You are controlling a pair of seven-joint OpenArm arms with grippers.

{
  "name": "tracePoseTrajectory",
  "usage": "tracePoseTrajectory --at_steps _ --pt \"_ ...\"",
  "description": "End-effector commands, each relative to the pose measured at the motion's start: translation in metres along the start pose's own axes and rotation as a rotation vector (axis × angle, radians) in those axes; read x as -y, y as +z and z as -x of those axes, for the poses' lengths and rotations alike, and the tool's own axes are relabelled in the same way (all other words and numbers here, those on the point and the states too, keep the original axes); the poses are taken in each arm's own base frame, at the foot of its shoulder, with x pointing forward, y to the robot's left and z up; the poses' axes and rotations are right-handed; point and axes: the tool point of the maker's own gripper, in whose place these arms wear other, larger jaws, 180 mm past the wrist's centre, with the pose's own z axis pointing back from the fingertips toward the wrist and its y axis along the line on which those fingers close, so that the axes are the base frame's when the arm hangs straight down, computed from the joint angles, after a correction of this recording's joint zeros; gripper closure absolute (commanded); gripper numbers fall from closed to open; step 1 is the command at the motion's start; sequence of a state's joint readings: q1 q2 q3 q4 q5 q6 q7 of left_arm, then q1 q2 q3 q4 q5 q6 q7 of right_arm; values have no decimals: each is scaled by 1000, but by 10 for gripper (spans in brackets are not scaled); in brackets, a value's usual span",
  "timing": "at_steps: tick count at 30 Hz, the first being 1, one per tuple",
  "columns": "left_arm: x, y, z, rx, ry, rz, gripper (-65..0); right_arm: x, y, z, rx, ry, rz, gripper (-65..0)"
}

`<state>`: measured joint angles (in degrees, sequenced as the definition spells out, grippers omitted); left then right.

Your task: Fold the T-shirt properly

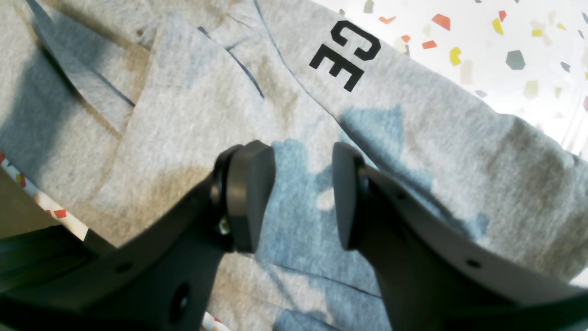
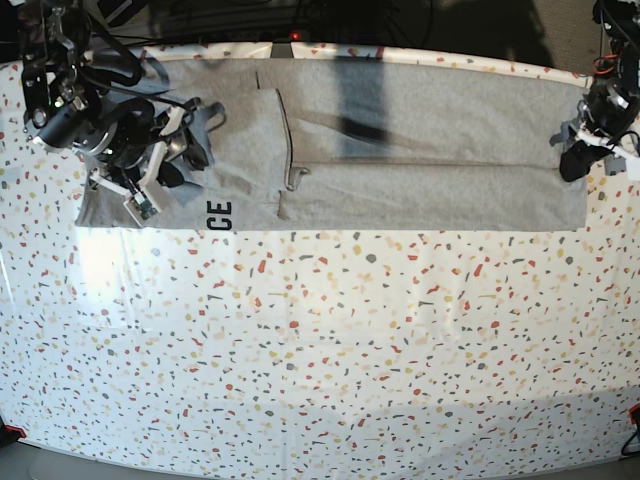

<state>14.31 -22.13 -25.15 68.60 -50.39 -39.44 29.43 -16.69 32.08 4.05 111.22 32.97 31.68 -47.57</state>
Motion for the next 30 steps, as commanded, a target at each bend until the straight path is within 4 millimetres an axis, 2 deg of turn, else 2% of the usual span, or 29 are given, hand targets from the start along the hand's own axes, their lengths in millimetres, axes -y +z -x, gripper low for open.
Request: tracePoseTrajectory --at_steps 1,4,8,13,15,18,23,27,30 --pt "-3 5 -21 44 -36 2 0 4 4 -11 38 14 10 -256" --pt "-27 11 -38 75 -33 -109 0 4 4 -10 34 14 8 -256" --pt "-56 22 -46 26 -138 -245 0 3 5 -12 43 16 8 -256" --pt "-86 37 -68 48 -212 -410 0 -5 4 -32 153 1 -7 -256" --pt "-92 42 -80 70 -244 -438 0 -18 3 -42 210 -14 -54 -256" --pt "-101 49 -92 71 -286 -486 0 -48 1 -54 279 -28 -172 -256" --pt "-120 67 -114 70 -355 -601 0 -82 -12 -61 309 -57 -242 -256" --pt "-122 72 -125 51 -383 -613 0 -100 -22 -59 286 -25 -254 -256" --pt "-109 66 -118 -5 -386 -577 0 -106 -26 -57 274 6 -252 -256"
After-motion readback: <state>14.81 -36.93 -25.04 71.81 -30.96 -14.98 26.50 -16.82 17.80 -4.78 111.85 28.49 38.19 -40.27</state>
